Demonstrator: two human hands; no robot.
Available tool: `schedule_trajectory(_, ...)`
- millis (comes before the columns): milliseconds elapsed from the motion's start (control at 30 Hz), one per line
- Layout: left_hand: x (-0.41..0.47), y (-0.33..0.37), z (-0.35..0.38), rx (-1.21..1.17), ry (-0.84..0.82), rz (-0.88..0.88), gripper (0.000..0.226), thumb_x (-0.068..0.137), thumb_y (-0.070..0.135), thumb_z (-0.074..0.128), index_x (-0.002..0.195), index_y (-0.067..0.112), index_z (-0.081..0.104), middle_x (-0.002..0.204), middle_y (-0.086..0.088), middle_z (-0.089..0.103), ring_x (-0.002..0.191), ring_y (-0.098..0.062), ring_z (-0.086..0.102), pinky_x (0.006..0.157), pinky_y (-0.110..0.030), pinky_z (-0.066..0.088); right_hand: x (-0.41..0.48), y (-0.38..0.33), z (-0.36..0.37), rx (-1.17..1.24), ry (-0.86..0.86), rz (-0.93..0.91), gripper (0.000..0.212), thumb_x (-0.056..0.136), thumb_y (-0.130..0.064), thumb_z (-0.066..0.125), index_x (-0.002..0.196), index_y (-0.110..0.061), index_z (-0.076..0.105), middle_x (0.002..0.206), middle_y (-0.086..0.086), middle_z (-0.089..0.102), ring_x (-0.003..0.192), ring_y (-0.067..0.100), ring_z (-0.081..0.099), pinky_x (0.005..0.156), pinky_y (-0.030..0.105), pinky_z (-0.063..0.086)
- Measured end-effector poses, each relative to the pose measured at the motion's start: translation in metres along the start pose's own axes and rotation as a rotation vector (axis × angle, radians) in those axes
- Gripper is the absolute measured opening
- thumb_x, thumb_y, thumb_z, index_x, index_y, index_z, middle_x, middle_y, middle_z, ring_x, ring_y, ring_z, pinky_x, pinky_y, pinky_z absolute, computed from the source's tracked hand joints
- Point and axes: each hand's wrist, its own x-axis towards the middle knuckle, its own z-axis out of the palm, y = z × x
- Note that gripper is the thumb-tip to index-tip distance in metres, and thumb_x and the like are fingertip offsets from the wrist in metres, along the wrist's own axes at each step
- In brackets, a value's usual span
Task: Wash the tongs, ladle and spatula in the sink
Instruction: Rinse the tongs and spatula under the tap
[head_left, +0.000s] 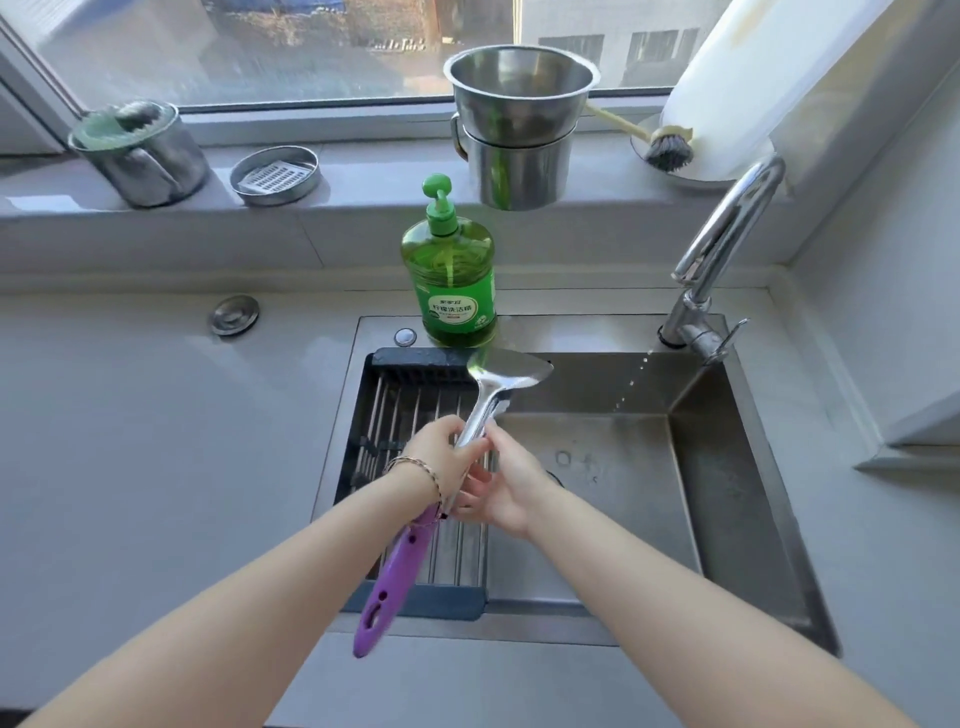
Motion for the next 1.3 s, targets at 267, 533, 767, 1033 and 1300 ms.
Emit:
schedule_trajectory(267, 0.007, -0.043, -0.021, -0.125, 0.228, 0.001, 0.032, 0.096, 0.025, 0.043, 0.066, 0.014, 0.037, 0.066, -0.006, 0.055, 0.063, -0.021, 0.056, 0.052, -0.027, 0.047, 0.034, 0.021, 0.030, -0.176, 0.215, -0.308, 0.018, 0.096, -0.027, 0.042, 0.088, -0.016, 0.054, 0.079, 0.008, 0.056, 0.064, 0.025, 0.056, 0.057, 0.039, 0.052)
schedule_trajectory(533, 0.054, -0.079, -0.026, 0.175, 0.184, -0.149, 0.028, 0.099, 0.027, 0.031, 0.090, 0.006, 0.047, 0.080, -0.011, 0.053, 0.064, -0.023, 0.049, 0.056, -0.029, 0.036, 0.046, 0.025, 0.010, -0.767, 0.453, -0.555, 0.015, 0.095, -0.023, 0.045, 0.105, -0.014, 0.053, 0.095, -0.003, 0.053, 0.092, 0.017, 0.050, 0.074, 0.026, 0.039)
schedule_trajectory(767, 0.093, -0.118, -0.006, 0.167, 0.057, -0.332, 0.035, 0.099, 0.026, 0.035, 0.113, -0.001, 0.051, 0.105, -0.018, 0.060, 0.089, -0.030, 0.057, 0.073, -0.032, 0.043, 0.093, 0.044, 0.012, -0.929, 0.460, -0.491, 0.010, 0.092, -0.030, 0.050, 0.098, -0.023, 0.054, 0.115, 0.005, 0.057, 0.095, 0.015, 0.048, 0.080, 0.024, 0.036)
schedule_trajectory(1033, 0.098, -0.143, -0.014, 0.142, 0.122, -0.361, 0.037, 0.101, 0.028, 0.029, 0.111, -0.001, 0.049, 0.100, -0.017, 0.058, 0.083, -0.025, 0.051, 0.071, -0.030, 0.038, 0.149, 0.084, 0.037, -1.063, 0.775, -0.508, 0.022, 0.097, -0.025, 0.043, 0.103, -0.012, 0.060, 0.147, 0.011, 0.024, 0.137, 0.026, 0.022, 0.107, 0.035, 0.030)
schedule_trajectory(1300, 0.098, -0.146, -0.014, 0.117, 0.170, -0.315, 0.025, 0.101, 0.027, 0.030, 0.091, 0.007, 0.041, 0.078, -0.007, 0.049, 0.076, -0.024, 0.048, 0.067, -0.031, 0.036, 0.171, 0.106, 0.039, -1.329, 0.944, -0.464, 0.028, 0.053, -0.007, 0.087, 0.066, -0.006, 0.062, 0.113, 0.028, 0.060, 0.099, 0.044, 0.062, 0.065, 0.051, 0.054)
